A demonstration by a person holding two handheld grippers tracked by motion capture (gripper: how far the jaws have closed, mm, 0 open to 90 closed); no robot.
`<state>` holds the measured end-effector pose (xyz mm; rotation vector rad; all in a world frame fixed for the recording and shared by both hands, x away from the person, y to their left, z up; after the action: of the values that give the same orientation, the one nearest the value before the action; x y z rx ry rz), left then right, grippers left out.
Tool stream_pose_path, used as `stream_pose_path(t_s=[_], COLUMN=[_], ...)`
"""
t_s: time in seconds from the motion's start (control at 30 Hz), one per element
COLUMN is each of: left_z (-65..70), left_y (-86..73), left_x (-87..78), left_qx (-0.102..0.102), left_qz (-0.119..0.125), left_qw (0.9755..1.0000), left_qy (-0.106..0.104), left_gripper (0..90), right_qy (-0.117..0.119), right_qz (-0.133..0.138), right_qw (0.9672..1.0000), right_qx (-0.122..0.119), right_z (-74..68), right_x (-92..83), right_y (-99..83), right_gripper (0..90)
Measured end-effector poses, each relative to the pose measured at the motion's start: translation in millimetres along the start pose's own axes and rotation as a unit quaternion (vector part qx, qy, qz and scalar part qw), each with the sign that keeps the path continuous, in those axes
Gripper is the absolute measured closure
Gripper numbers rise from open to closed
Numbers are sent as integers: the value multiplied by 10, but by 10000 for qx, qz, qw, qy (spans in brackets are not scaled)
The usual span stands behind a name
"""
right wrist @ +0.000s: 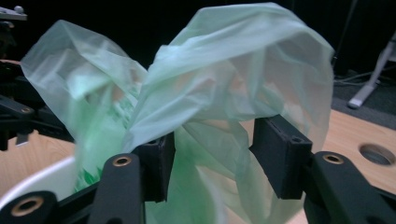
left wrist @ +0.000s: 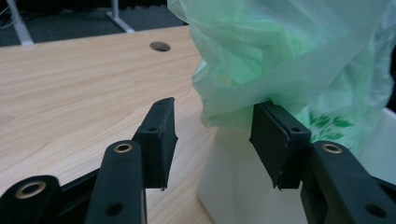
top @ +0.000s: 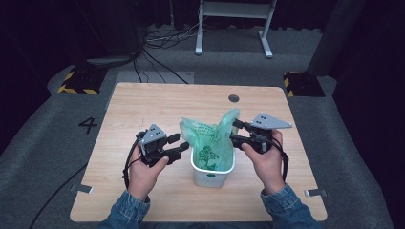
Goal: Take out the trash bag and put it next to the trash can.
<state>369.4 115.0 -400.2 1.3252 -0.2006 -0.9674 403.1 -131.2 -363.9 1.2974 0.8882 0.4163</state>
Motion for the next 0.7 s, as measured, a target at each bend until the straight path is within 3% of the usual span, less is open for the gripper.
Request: stream_pose_path(t_s=[0.1, 0.27, 0.37, 0.47, 0.57, 0.7], left_z=[80, 186, 240, 279, 313, 303], left_y=[37, 63, 75, 83, 88, 89], left_x=[34, 96, 117, 138, 169, 218], left_qx=[85, 290, 397, 581, 649, 550], left_qz=[60, 102, 107, 20, -34, -168], left_qw=[9997, 9984, 9972, 9962, 9956, 9957], left_qy=[-207, -468, -620, -648, -670, -721], left_gripper=[473, 443, 380, 360, 321, 361], right_qy=[102, 213, 235, 284, 409, 567], right_qz=[-46, -255, -444, -533, -747, -837], right_qw=[9997, 9987, 9974, 9964, 9932, 9907], right_qx=[-203, -376, -521, -593, -794, -912], right_z=[-147, -253, -285, -307, -361, -414], right_x=[155, 335, 482, 534, 585, 586], right_y=[119, 172, 173, 166, 148, 133], right_gripper=[440, 388, 356, 338, 337, 374])
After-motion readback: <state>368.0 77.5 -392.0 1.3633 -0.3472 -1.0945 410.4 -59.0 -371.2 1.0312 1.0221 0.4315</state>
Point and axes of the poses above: each handheld gripper's, and its own axes: x roughly forward along the jaws, y roughly out of its top, z roughly to its right, the point moved 4 cm from there along x, roughly forward along the jaws, and after that the axes turned 4 degrees about -x, right-handed, at the moved point
